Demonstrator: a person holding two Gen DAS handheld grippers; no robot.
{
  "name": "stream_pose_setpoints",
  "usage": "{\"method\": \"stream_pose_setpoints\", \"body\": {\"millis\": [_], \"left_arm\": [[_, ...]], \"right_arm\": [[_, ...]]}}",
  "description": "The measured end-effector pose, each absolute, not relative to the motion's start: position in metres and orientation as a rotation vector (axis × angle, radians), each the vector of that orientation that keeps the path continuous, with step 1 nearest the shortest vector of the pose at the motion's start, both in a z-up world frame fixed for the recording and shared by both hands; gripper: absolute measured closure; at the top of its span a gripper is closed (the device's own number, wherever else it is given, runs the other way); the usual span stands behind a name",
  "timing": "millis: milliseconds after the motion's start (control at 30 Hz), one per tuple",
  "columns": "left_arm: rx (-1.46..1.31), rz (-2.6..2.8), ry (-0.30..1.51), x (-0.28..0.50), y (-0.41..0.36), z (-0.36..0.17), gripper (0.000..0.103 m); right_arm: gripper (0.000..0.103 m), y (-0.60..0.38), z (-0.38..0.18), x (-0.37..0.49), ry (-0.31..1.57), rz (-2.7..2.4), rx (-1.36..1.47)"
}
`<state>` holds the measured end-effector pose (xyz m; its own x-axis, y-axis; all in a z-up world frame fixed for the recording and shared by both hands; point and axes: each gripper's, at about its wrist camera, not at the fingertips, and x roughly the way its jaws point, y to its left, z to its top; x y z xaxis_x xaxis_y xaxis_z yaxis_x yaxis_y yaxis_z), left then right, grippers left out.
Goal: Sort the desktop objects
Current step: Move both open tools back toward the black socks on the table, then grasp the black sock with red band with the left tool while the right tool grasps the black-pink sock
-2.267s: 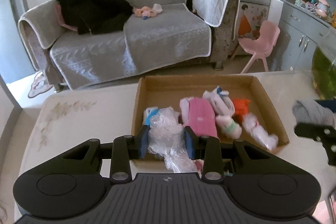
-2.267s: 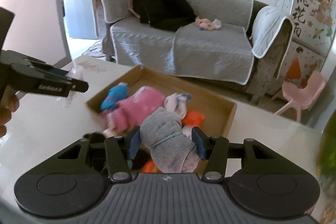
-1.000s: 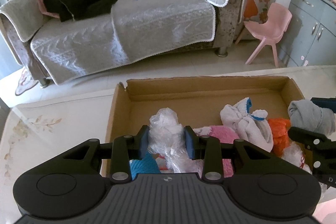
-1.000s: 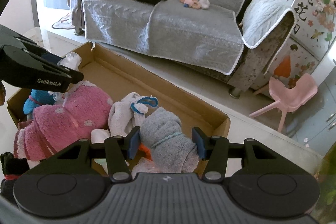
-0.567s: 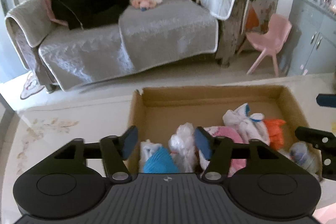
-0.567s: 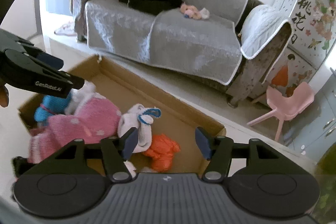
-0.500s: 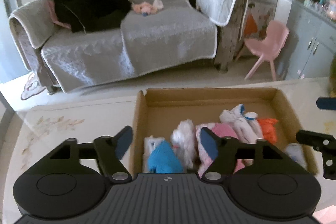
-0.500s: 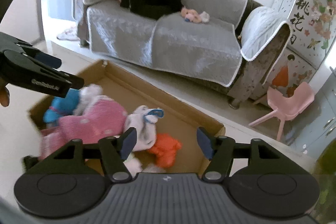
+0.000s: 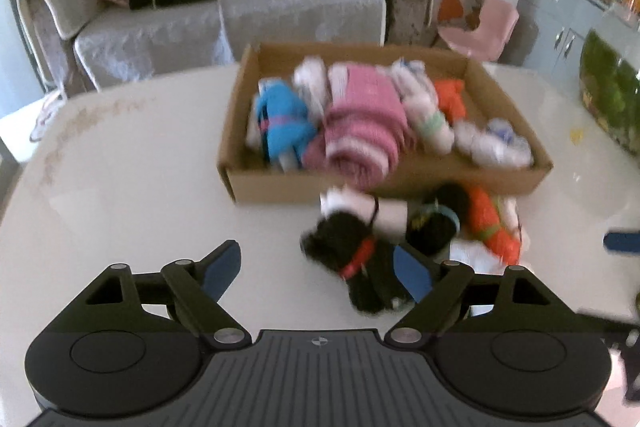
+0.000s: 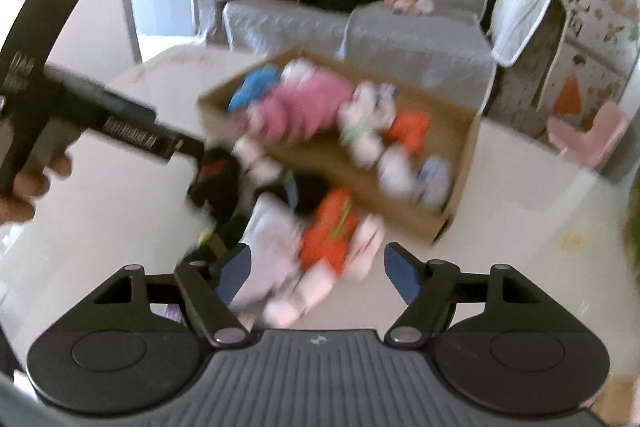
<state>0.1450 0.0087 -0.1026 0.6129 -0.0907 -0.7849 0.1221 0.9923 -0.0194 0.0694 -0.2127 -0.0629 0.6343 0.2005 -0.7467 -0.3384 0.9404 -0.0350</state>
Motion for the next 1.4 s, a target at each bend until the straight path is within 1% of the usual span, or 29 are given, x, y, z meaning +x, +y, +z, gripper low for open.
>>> {"method": "stream_pose_setpoints", "body": {"millis": [33, 100, 167, 233, 267, 333, 567, 767, 900, 1000, 1133, 1233, 1400], "left_arm": [[0.033, -0.114, 0.909, 0.143, 0.009, -0.106, 0.015], [0.024, -0.099, 0.919, 0.140, 0.010, -0.113, 0.015], [0.014, -0.087, 0.929, 0.141, 0.011, -0.119, 0.014], [-0.005, -0.089, 0.936, 0.145, 0.011, -0.122, 0.012], [-0.010, -0.089, 0.937, 0.146, 0.011, -0.123, 0.010], [-0.010, -0.091, 0.936, 0.149, 0.007, -0.123, 0.009], [-0.031, -0.117, 0.923, 0.153, 0.000, -0.119, 0.009], [-0.027, -0.093, 0.953, 0.167, -0.007, -0.131, 0.009], [-0.018, -0.080, 0.966, 0.171, -0.009, -0.138, 0.008], [-0.039, -0.086, 0.973, 0.171, -0.006, -0.139, 0.011], [-0.012, -0.085, 0.963, 0.167, -0.007, -0.139, 0.011], [-0.017, -0.081, 0.969, 0.169, -0.005, -0.139, 0.011], [-0.013, -0.075, 0.970, 0.170, -0.003, -0.139, 0.015]], "right_arm": [[0.032, -0.210, -0.076, 0.060, 0.854, 0.305, -0.158], [0.025, -0.207, -0.086, 0.057, 0.860, 0.307, -0.139], [0.023, -0.205, -0.093, 0.054, 0.863, 0.305, -0.120], [0.020, -0.205, -0.096, 0.052, 0.856, 0.301, -0.110], [0.019, -0.205, -0.098, 0.053, 0.851, 0.301, -0.103], [0.019, -0.206, -0.105, 0.057, 0.853, 0.296, -0.086], [0.017, -0.209, -0.110, 0.049, 0.852, 0.314, -0.045], [0.013, -0.204, -0.113, 0.048, 0.854, 0.333, -0.036], [0.013, -0.202, -0.116, 0.047, 0.857, 0.353, -0.026], [0.013, -0.202, -0.116, 0.047, 0.850, 0.357, -0.014], [0.015, -0.202, -0.116, 0.049, 0.849, 0.361, 0.013], [0.017, -0.205, -0.119, 0.053, 0.860, 0.360, 0.061], [0.026, -0.205, -0.122, 0.054, 0.872, 0.370, 0.127]]}}
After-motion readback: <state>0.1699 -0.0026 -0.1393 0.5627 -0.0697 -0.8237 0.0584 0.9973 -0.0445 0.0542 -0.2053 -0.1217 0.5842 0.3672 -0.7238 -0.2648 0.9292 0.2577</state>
